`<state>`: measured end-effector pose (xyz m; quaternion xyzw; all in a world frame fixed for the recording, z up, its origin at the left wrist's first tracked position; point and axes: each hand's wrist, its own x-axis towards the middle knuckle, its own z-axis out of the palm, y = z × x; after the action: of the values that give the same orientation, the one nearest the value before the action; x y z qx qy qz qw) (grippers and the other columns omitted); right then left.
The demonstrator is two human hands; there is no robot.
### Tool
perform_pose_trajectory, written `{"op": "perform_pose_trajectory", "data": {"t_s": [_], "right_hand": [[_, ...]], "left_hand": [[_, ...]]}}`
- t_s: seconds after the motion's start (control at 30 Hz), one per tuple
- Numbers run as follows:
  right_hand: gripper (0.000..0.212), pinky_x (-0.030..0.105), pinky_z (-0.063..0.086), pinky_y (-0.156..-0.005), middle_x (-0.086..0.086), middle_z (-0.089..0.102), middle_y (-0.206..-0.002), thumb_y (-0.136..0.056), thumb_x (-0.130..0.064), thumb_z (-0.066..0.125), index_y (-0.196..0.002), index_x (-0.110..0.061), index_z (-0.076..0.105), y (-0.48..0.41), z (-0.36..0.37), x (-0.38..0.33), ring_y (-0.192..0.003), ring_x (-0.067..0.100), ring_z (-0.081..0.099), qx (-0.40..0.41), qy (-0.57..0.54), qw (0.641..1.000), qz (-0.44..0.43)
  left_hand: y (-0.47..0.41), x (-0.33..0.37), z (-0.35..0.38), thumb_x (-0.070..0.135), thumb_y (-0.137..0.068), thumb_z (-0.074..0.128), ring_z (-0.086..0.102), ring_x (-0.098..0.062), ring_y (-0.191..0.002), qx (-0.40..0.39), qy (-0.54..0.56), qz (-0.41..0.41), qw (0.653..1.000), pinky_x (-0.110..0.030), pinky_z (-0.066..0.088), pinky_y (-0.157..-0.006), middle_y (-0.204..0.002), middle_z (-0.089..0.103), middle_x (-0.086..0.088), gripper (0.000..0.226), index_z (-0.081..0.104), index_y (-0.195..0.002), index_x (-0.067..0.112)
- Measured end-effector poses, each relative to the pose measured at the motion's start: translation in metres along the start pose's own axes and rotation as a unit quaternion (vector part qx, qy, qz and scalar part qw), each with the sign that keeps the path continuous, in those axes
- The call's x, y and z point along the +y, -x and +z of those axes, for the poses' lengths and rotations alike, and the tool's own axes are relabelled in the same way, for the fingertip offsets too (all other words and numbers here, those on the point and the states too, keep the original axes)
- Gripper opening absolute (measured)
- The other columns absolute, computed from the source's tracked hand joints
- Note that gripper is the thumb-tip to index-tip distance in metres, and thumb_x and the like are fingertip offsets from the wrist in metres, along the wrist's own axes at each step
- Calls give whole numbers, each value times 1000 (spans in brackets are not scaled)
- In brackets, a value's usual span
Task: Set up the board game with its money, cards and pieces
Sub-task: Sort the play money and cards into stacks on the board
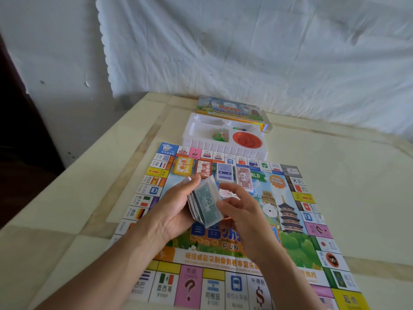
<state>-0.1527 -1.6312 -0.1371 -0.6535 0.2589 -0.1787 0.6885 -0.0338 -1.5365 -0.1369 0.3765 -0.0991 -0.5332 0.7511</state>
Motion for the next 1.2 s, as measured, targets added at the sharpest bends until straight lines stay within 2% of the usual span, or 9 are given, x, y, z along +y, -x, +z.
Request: {"op": "perform_pose_trajectory", "data": {"t_s": [0.13, 0.33, 0.47, 0.57, 0.73, 0.83, 1.0, 1.1, 1.2], "right_hand": [[32, 39, 46, -64, 9, 62, -75, -91, -2, 56, -109, -27, 64, -2, 2, 3, -69, 28, 58, -4, 4, 1000, -12], [22, 34, 48, -63, 17, 67, -86, -94, -10, 55, -106, -25, 66, -1, 7, 4, -67, 24, 62, 0, 51, 999, -19], [16, 25, 51, -60, 10, 66, -84, -91, -19, 61, -106, -24, 64, 1, 7, 3, -68, 17, 64, -2, 64, 997, -31], [22, 22, 50, -59, 7, 65, -83, -87, -12, 64, -107, -23, 62, 1, 7, 3, -71, 17, 66, 4, 68, 997, -22], [35, 29, 51, -59, 11, 66, -82, -90, 0, 57, -112, -27, 61, -1, 6, 4, -68, 21, 68, 17, 71, 997, -31], [30, 24, 49, -54, 12, 65, -81, -91, -1, 56, -103, -27, 66, 0, 6, 2, -60, 15, 65, 15, 74, 997, -34], [22, 20, 46, -50, 5, 68, -76, -93, -5, 55, -92, -21, 69, 1, 6, 2, -57, 11, 64, 16, 79, 996, -29], [22, 24, 46, -52, 5, 70, -75, -96, -9, 51, -91, -18, 70, 1, 7, 2, -58, 13, 62, 19, 81, 996, -29], [23, 24, 46, -53, 6, 68, -74, -98, -17, 48, -90, -14, 69, 2, 7, 2, -57, 12, 59, 13, 64, 997, -28]], "left_hand": [[-2, -1, -2, 30, -90, 55, 63, -26, -77, -6, -18, 12, 1000, -40, 57, -66, -92, 60, -16, 33, 56, -116, 11], [-4, -1, -3, 16, -97, 45, 57, -36, -103, 36, 2, 1, 999, -50, 48, -90, -120, 55, -23, 34, 52, -130, 14], [-5, -2, -4, 10, -96, 49, 56, -41, -116, 27, -20, 7, 999, -53, 46, -96, -127, 55, -27, 35, 51, -131, 13], [-3, -1, -3, 11, -94, 52, 61, -40, -106, 13, -46, 14, 999, -48, 54, -82, -115, 61, -24, 36, 51, -130, 13], [-1, 0, -1, 13, -93, 51, 68, -28, -75, -11, -37, 5, 999, -40, 57, -66, -83, 70, -15, 23, 59, -114, 11], [-1, 1, -2, 11, -92, 52, 68, -30, -77, -8, -20, -1, 1000, -43, 56, -69, -90, 69, -18, 24, 58, -115, 12], [-3, 2, -4, 8, -92, 52, 61, -40, -100, 4, 5, -10, 1000, -52, 51, -86, -119, 58, -29, 29, 56, -119, 13], [-4, 3, -6, 7, -93, 49, 61, -33, -89, 16, 7, -11, 1000, -48, 50, -83, -103, 60, -21, 27, 58, -118, 13], [-6, 2, -8, 7, -94, 45, 58, -29, -89, 28, 8, -11, 1000, -48, 47, -89, -103, 59, -19, 33, 57, -125, 12]]}}
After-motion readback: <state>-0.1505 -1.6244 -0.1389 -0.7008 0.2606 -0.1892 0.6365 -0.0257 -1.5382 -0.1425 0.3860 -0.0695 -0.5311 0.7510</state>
